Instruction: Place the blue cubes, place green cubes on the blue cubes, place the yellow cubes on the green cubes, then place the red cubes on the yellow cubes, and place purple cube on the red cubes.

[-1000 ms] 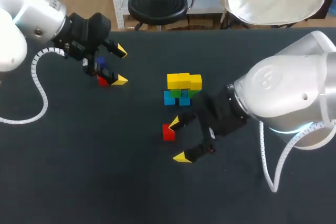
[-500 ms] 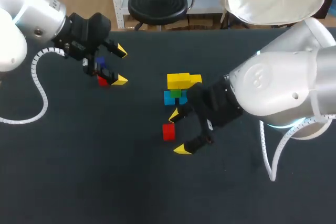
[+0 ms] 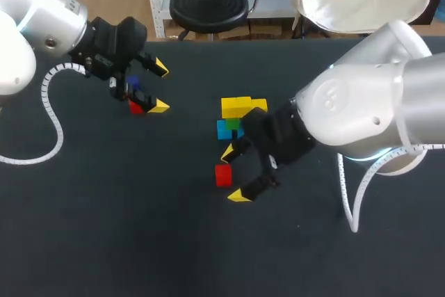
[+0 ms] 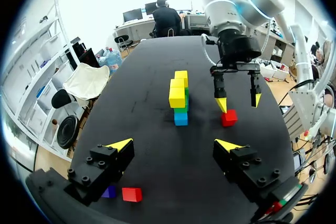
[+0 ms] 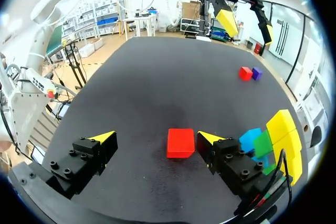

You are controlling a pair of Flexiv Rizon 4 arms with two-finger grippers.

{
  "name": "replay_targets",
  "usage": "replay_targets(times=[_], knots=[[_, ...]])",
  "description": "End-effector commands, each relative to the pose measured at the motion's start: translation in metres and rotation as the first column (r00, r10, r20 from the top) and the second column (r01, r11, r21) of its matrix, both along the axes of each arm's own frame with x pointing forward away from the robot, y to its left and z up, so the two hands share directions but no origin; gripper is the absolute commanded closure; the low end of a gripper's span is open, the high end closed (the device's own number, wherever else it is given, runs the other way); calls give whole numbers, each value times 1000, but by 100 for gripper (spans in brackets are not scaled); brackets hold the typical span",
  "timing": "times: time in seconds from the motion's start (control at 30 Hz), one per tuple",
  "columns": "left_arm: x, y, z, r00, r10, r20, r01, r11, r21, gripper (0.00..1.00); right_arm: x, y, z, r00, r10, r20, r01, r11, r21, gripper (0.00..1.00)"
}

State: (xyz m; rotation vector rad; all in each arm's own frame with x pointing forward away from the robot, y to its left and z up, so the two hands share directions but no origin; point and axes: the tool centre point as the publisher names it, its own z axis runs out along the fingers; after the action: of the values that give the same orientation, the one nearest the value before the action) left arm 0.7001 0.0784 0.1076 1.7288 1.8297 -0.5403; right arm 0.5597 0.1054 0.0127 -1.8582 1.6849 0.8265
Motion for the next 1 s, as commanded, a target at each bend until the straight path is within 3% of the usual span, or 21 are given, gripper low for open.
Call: replay_targets(times=[0.03,0.2,0.23,0.27,0.37,0.47,0.53,0.57,1.0], knots=[[0,0,0,1000,0,1,0,1000,1,0,5,2,-5,1000,7,-9,-6,1000,13,0],[0,0,0,1000,0,1,0,1000,1,0,4,3,-7,1000,8,-13,-8,1000,14,0],[0,0,0,1000,0,1,0,1000,1,0,4,2,-8,1000,7,-13,-7,1000,14,20],[0,0,0,1000,0,1,0,1000,1,0,3,2,-8,1000,5,-14,-5,1000,15,49],[0,0,0,1000,0,1,0,1000,1,0,1,1,-9,1000,-1,-16,1,1000,17,52],[0,0,0,1000,0,1,0,1000,1,0,1,0,-10,1000,-4,-18,4,1000,19,51],[0,0,0,1000,0,1,0,1000,1,0,1,1,-10,1000,-7,-20,7,1000,20,6],[0,0,0,1000,0,1,0,1000,1,0,1,1,-10,1000,-8,-21,8,1000,21,0],[0,0,0,1000,0,1,0,1000,1,0,10,5,-16,993,-105,-49,107,993,49,0]])
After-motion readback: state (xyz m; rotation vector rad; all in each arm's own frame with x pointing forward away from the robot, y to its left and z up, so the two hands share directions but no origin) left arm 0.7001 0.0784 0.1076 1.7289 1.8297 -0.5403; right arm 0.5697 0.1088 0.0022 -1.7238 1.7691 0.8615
